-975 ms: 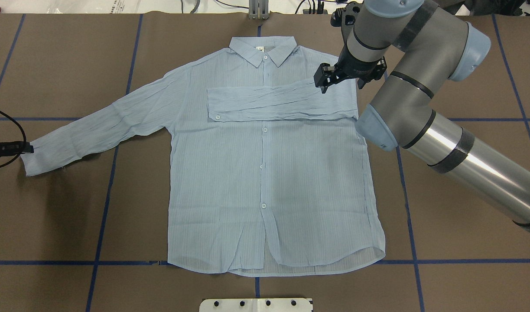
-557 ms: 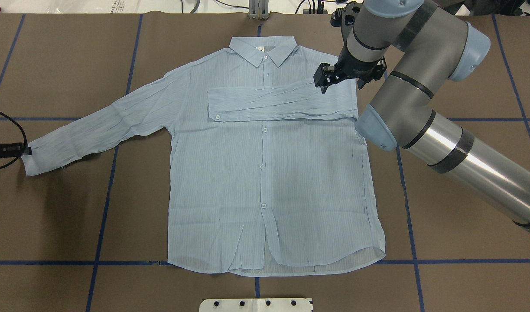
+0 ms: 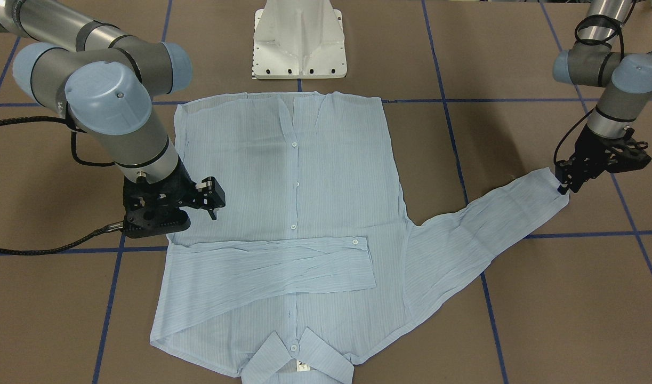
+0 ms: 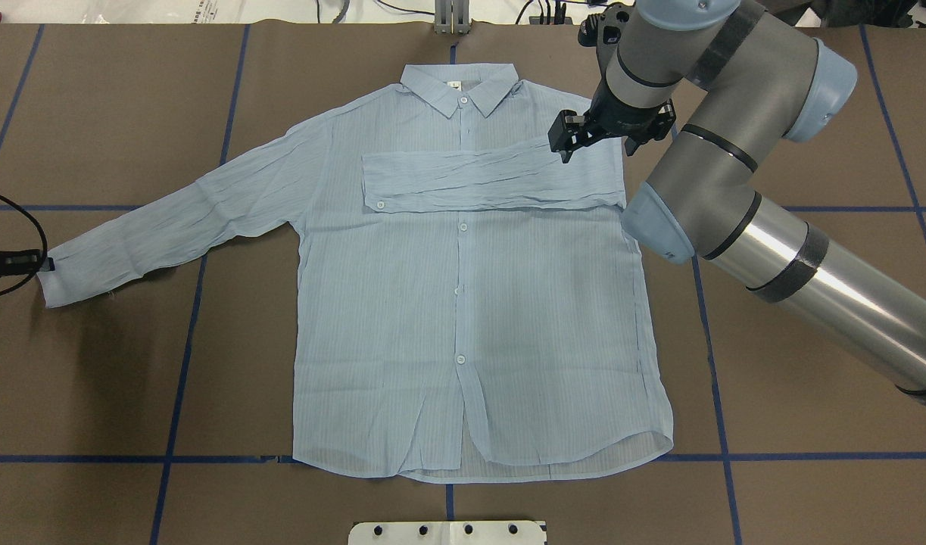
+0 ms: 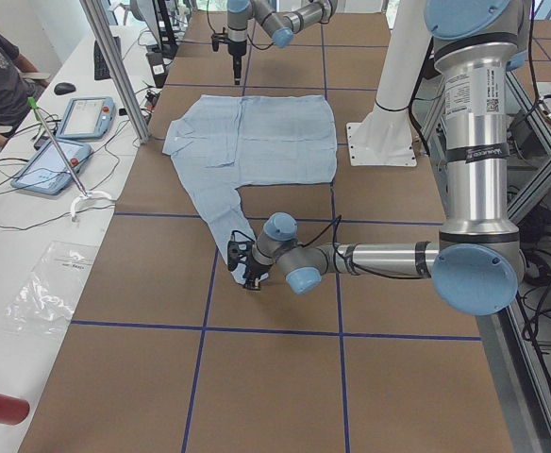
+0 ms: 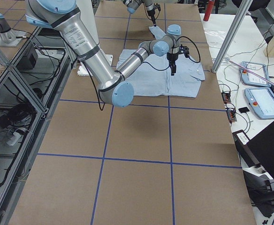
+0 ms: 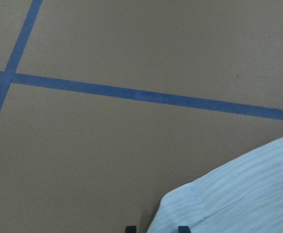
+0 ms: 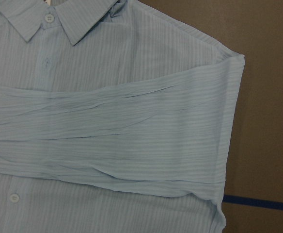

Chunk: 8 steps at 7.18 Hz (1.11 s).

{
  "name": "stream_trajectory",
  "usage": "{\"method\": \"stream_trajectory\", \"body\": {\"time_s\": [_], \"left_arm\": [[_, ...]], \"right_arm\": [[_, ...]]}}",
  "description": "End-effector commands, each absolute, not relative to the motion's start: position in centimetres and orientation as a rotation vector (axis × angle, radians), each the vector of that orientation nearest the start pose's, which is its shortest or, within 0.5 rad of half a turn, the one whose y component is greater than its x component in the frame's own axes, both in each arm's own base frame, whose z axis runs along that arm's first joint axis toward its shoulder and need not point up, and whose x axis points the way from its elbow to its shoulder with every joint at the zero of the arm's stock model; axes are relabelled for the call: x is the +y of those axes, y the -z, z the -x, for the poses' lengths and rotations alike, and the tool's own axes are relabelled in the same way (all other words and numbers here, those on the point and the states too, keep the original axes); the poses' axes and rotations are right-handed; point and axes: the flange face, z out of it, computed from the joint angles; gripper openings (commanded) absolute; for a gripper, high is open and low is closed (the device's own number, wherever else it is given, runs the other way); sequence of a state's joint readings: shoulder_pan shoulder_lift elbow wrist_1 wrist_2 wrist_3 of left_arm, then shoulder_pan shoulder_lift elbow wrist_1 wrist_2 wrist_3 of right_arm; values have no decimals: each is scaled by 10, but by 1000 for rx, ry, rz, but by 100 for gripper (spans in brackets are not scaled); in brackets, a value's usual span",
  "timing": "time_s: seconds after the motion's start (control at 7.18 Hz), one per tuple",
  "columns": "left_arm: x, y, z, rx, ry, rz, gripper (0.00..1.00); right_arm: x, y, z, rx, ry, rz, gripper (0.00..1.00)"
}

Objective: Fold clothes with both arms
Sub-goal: 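Release the sleeve and raise the right gripper away from the shirt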

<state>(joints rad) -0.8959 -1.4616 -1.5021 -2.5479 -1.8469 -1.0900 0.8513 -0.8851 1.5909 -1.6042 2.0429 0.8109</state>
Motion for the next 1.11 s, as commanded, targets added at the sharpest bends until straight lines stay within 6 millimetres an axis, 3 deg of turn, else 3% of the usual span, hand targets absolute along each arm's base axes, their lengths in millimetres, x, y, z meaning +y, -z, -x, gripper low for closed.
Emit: {"method": "stream_trajectory", "body": {"time_s": [0.0,0.7,0.98], "left_arm": [[-440,-647,-219,786,276,-304,41],[-438,-650,-218,782,275,-301,30],[-438,-645,-219,789,274,-304,14]], "right_arm": [[-585,-245,395,-781,70,-157,100],[-585,-247,391,-775,64,-151,100],[-586,-248,391,-774,64,-151,100]]}}
